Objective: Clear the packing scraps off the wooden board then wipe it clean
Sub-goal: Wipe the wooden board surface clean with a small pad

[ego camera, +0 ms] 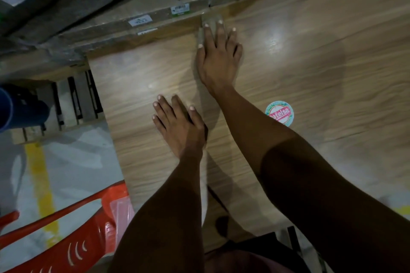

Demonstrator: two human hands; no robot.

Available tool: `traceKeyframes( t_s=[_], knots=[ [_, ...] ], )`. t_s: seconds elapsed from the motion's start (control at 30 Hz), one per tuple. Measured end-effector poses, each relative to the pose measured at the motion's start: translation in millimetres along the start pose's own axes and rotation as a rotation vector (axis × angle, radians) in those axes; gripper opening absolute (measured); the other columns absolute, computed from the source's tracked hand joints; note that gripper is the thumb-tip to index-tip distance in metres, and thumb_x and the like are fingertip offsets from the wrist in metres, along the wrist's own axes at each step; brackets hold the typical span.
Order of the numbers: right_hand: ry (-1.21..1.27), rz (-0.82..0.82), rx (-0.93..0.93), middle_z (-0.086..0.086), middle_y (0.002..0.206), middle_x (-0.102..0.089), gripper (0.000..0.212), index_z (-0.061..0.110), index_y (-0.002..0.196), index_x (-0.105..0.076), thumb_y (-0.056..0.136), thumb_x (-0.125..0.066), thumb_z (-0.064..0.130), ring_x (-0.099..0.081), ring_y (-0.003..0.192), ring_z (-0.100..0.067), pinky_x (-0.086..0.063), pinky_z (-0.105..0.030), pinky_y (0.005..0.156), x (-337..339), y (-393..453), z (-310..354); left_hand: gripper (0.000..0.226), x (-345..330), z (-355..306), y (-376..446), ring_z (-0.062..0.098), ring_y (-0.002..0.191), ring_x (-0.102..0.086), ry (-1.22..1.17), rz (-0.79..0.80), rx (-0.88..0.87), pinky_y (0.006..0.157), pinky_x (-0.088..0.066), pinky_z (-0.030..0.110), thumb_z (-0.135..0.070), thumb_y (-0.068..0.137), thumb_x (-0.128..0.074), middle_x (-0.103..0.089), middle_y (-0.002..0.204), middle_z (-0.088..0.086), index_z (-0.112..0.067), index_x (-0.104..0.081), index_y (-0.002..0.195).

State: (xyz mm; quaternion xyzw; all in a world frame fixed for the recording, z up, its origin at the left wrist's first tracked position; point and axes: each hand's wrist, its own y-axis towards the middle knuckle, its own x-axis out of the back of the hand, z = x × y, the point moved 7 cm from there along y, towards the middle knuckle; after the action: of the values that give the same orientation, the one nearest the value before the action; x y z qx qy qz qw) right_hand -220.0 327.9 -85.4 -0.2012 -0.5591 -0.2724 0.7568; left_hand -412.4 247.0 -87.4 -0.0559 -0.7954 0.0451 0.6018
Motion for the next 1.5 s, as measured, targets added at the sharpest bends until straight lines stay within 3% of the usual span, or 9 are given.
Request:
traceKeyframes(
  t_s=[0.2,0.37,0.57,0.73,0.93,1.2,1.27,1.4,1.5],
  knots=[
    [-0.102,0.088,0.445,-0.003,0.168,-0.022,0.057,0.033,0.158,-0.027,0.104,-0.024,0.05,-0.019,0.154,-0.037,-0.027,-0.055,0.112,-2.6,-26.1,7.0,0.059,0.3,-2.2,-2.3,0.027,0.156,-0.003,0.001,0.007,0.013,0.125,-0.009,0.052,-0.044,0.101,-0.035,-0.011,0.169,0.01,-0.021,-0.026,0.155],
    [-0.046,0.03,0.04,-0.001,0.168,-0.023,0.058,0.034,0.158,-0.03,0.102,-0.026,0.05,-0.02,0.153,-0.038,-0.024,-0.053,0.112,6.3,-15.5,-26.2,0.06,0.3,-3.6,-1.8,0.027,0.156,-0.003,-0.031,0.005,0.009,0.125,-0.007,0.051,-0.043,0.1,-0.036,-0.011,0.168,0.01,-0.021,-0.026,0.155],
    [-0.097,0.076,0.244,0.0,0.168,-0.022,0.058,0.037,0.158,-0.028,0.102,-0.025,0.053,-0.024,0.152,-0.038,-0.026,-0.056,0.112,4.9,-35.4,-22.4,0.06,1.3,0.7,-3.0,0.027,0.156,-0.002,-0.023,-0.003,0.0,0.125,-0.007,0.051,-0.043,0.1,-0.036,-0.01,0.169,0.01,-0.021,-0.025,0.155],
    [-0.023,-0.031,-0.162,-0.001,0.167,-0.027,0.059,0.037,0.157,-0.032,0.1,-0.032,0.053,-0.024,0.151,-0.04,-0.025,-0.053,0.114,14.0,-37.6,-55.1,0.06,-0.4,-2.1,-0.2,0.029,0.156,-0.006,-0.027,-0.016,-0.002,0.125,-0.01,0.052,-0.042,0.099,-0.038,-0.014,0.168,0.012,-0.02,-0.03,0.154],
    [-0.111,0.085,0.342,0.0,0.168,-0.024,0.059,0.035,0.158,-0.029,0.102,-0.03,0.052,-0.024,0.152,-0.037,-0.026,-0.056,0.114,3.6,-83.3,-16.4,0.06,-0.8,0.3,-1.8,0.029,0.156,-0.006,-0.01,-0.015,-0.008,0.125,-0.009,0.052,-0.042,0.099,-0.038,-0.014,0.168,0.012,-0.02,-0.029,0.154],
    [-0.06,-0.035,-0.179,-0.001,0.167,-0.026,0.059,0.035,0.156,-0.034,0.1,-0.035,0.051,-0.026,0.151,-0.04,-0.027,-0.053,0.113,17.2,-79.5,-70.9,0.06,0.3,-0.9,0.9,0.03,0.156,-0.007,-0.007,-0.015,-0.004,0.125,-0.009,0.052,-0.042,0.099,-0.037,-0.015,0.168,0.012,-0.019,-0.03,0.154],
    [-0.037,0.026,-0.12,0.0,0.168,-0.023,0.062,0.036,0.157,-0.032,0.097,-0.037,0.05,-0.022,0.152,-0.041,-0.023,-0.057,0.114,9.7,-97.2,-50.9,0.06,-0.9,1.1,0.2,0.029,0.156,-0.006,0.012,-0.012,-0.001,0.125,-0.01,0.052,-0.043,0.1,-0.036,-0.014,0.168,0.012,-0.019,-0.029,0.154],
    [-0.07,0.131,0.318,0.001,0.168,-0.023,0.062,0.036,0.157,-0.03,0.098,-0.037,0.051,-0.022,0.153,-0.037,-0.028,-0.055,0.111,12.1,-113.5,-40.8,0.059,0.8,-1.8,-1.6,0.029,0.156,-0.006,0.009,-0.019,-0.007,0.125,-0.01,0.052,-0.042,0.101,-0.036,-0.014,0.168,0.012,-0.019,-0.029,0.154],
    [-0.099,0.047,0.064,0.0,0.168,-0.025,0.06,0.035,0.157,-0.031,0.099,-0.038,0.052,-0.028,0.151,-0.036,-0.03,-0.05,0.109,24.7,-99.1,-88.5,0.058,1.4,-3.8,-1.9,0.03,0.156,-0.007,-0.004,-0.026,-0.015,0.125,-0.01,0.052,-0.042,0.101,-0.037,-0.015,0.168,0.012,-0.019,-0.03,0.154]
  ],
)
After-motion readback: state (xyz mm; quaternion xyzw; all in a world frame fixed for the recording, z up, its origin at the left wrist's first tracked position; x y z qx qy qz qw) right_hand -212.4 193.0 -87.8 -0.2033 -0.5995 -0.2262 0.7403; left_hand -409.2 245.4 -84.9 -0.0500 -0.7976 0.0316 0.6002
